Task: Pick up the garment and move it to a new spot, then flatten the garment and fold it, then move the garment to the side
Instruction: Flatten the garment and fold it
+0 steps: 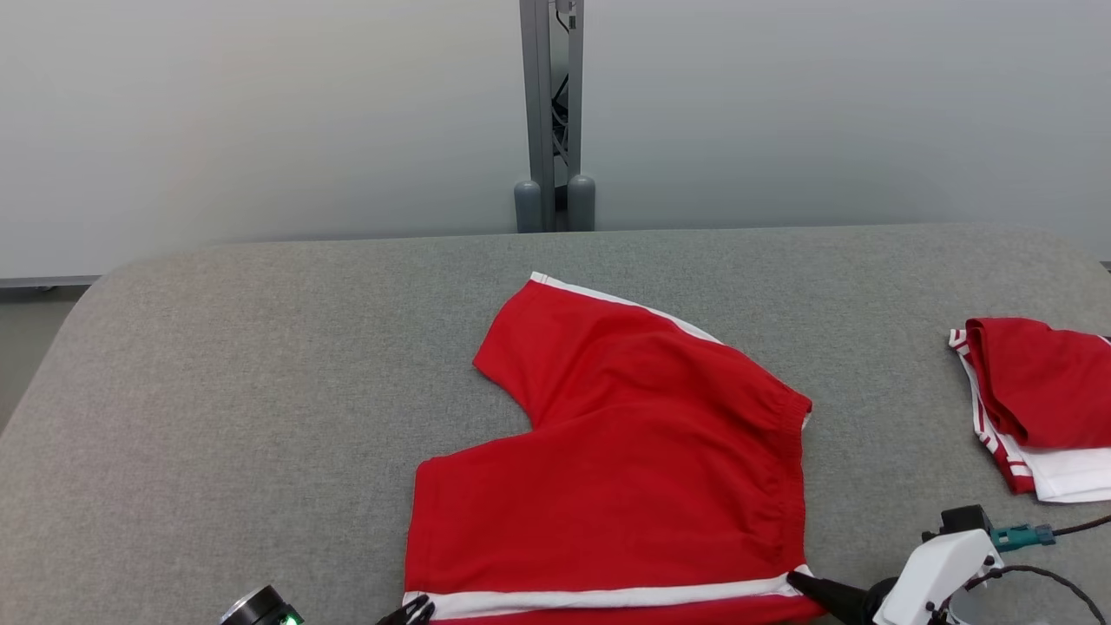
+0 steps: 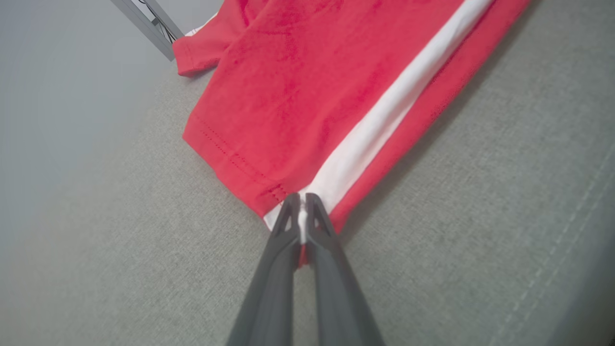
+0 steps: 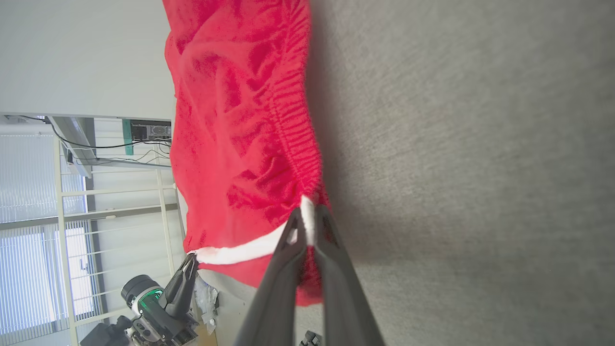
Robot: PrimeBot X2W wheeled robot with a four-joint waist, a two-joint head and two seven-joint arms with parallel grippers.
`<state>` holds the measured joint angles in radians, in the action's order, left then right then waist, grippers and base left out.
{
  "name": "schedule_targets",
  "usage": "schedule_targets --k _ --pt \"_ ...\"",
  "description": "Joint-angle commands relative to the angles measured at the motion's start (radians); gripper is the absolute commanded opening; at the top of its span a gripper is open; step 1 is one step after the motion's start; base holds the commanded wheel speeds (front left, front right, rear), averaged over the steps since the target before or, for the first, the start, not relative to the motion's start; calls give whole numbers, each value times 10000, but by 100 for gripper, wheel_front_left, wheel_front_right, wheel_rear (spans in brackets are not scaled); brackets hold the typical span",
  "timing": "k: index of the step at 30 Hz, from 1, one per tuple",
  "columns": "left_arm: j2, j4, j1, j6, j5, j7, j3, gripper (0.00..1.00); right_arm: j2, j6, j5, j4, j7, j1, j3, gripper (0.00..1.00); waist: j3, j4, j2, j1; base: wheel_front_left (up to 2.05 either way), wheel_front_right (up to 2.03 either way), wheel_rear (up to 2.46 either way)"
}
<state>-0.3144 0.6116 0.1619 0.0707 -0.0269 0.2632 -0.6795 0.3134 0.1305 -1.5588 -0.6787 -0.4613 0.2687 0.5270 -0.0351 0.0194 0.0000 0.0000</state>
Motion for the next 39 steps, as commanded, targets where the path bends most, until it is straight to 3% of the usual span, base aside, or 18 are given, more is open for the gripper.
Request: schedule_targets --k 1,11,26,31,39 --pt "-142 -86 -142 -31 28 2 -29 0 81 1 -50 133 -103 -211 42 0 -43 13 0 0 0 0 0" --pt "-366 -593 -313 -237 278 2 -52 0 228 2 -225 900 -129 -713 -92 0 -116 7 0 0 0 0 0" --pt "-722 -1514 597 -664 557 2 745 0 119 2 -631 1936 342 -471 -977 0 152 -442 0 0 0 0 0" --pt "-830 -1640 1155 -726 640 0 1120 0 -233 2 -1140 2295 412 -368 -1608 0 341 -731 0 0 0 0 0" --pt "-1054 -1161 2664 -523 395 2 1413 0 -871 2 -626 2876 521 331 -1612 0 1102 -1460 0 0 0 0 0"
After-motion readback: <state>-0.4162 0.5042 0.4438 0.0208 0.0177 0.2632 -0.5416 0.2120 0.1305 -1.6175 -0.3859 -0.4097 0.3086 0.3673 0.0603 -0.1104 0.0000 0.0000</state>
